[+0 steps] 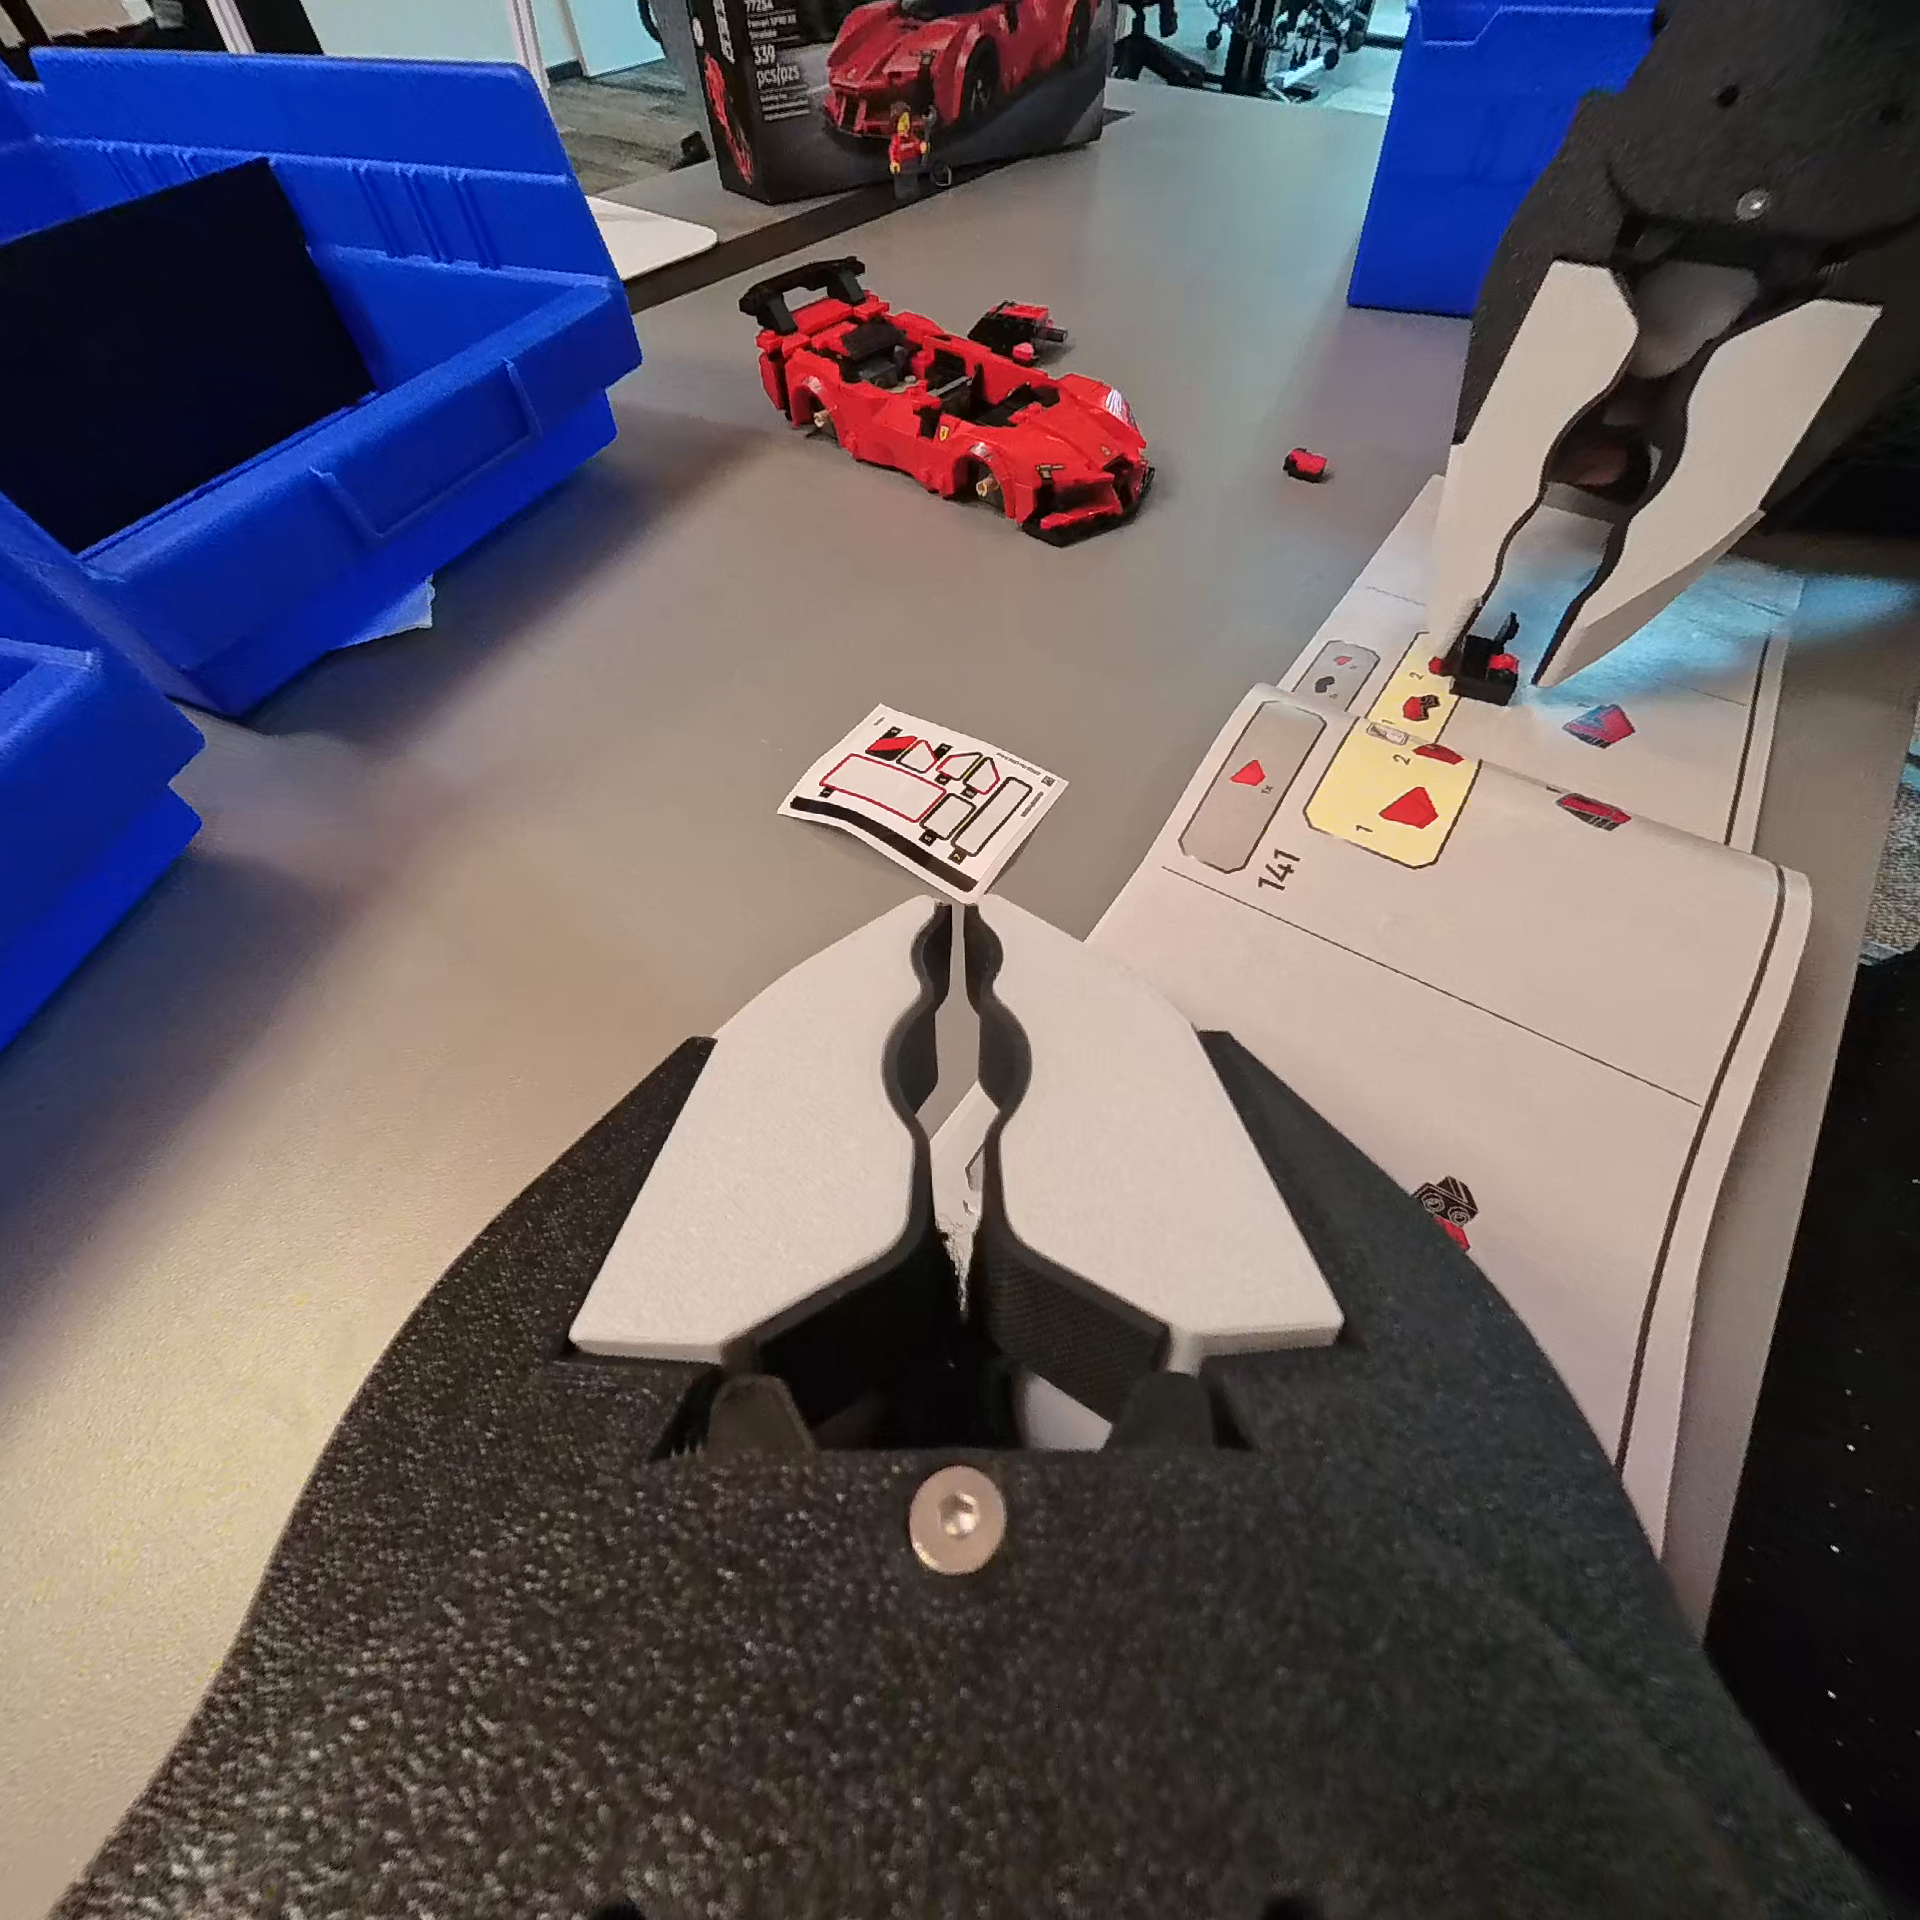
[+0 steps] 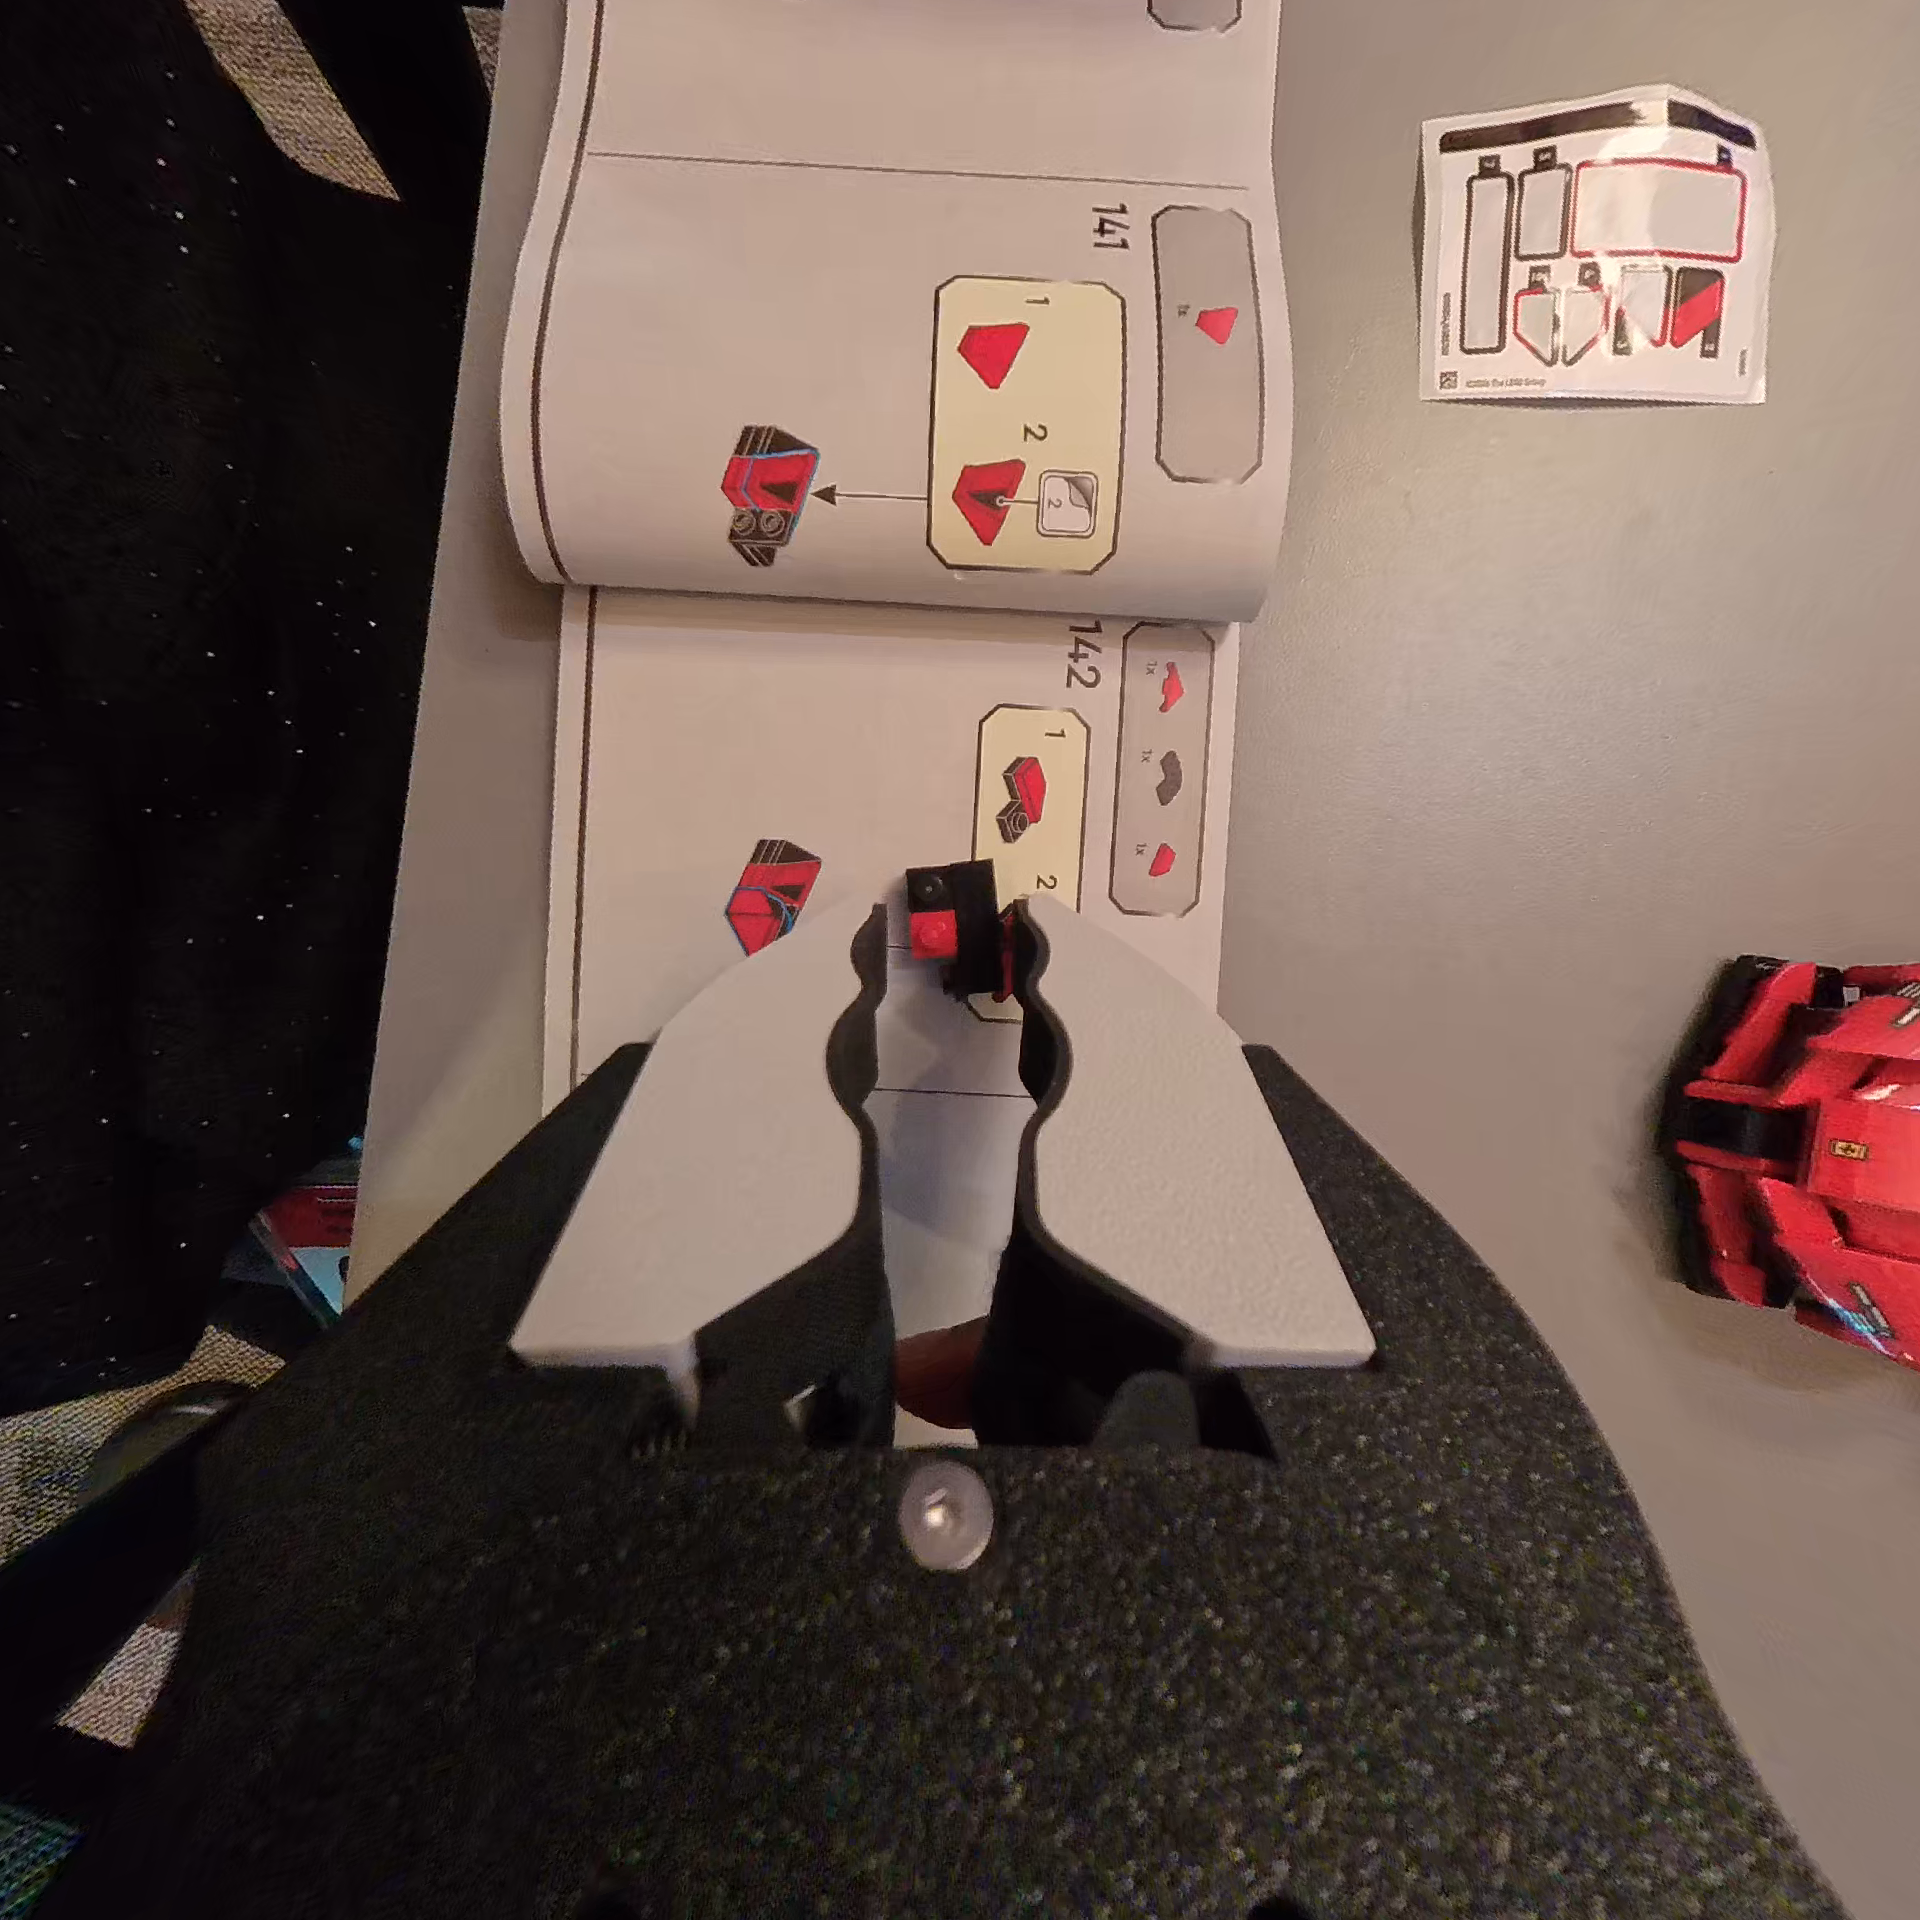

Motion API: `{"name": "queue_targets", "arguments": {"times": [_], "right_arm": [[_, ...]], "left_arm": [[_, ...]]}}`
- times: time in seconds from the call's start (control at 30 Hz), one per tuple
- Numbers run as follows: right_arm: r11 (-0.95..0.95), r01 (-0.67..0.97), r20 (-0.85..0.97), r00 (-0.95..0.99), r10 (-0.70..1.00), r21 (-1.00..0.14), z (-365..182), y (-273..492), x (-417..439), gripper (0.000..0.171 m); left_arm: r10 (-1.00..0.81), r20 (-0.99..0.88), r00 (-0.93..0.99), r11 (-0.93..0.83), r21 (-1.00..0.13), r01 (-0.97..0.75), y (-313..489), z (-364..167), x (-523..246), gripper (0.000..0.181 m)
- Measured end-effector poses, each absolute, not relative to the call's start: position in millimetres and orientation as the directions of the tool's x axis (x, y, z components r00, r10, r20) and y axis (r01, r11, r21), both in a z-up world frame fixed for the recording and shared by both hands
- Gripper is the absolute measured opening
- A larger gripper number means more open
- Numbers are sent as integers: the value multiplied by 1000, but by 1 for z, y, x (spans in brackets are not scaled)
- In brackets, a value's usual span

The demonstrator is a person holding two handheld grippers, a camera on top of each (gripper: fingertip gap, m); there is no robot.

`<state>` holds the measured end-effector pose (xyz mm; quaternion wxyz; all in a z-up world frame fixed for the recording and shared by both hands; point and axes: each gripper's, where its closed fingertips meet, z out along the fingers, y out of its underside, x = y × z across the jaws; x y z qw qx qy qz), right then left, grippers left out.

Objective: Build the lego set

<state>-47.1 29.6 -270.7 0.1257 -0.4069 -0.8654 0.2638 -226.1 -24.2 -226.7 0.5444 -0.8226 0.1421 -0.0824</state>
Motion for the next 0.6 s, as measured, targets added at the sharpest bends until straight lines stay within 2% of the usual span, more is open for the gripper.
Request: {"name": "queue_targets", "arguments": {"times": [0.17,0.27,0.4,0.5,0.53,0.6], "right_arm": [[505,636,0,-621,783,-583,-261,28,-44,24],[425,628,-25,-578,816,-652,-234,27,-29,31],[265,638,-42,-423,905,-723,-179,45,26,42],[164,644,24,-220,975,-748,-135,79,96,41],[128,653,52,-135,989,-747,-122,94,123,37],[80,666,122,16,992,-742,-100,123,179,0]], "left_arm": [[-323,-18,946,-366,-920,-142,-24,-226,-226,2],[-326,-19,945,-363,-920,-144,-25,-226,-226,2],[-325,-20,946,-364,-920,-144,-25,-226,-226,2],[-321,-21,947,-392,-907,-153,-23,-231,-226,3],[-324,-15,946,-406,-901,-154,-23,-233,-226,3],[-320,-1,947,-426,-893,-145,-21,-235,-227,2]]}}
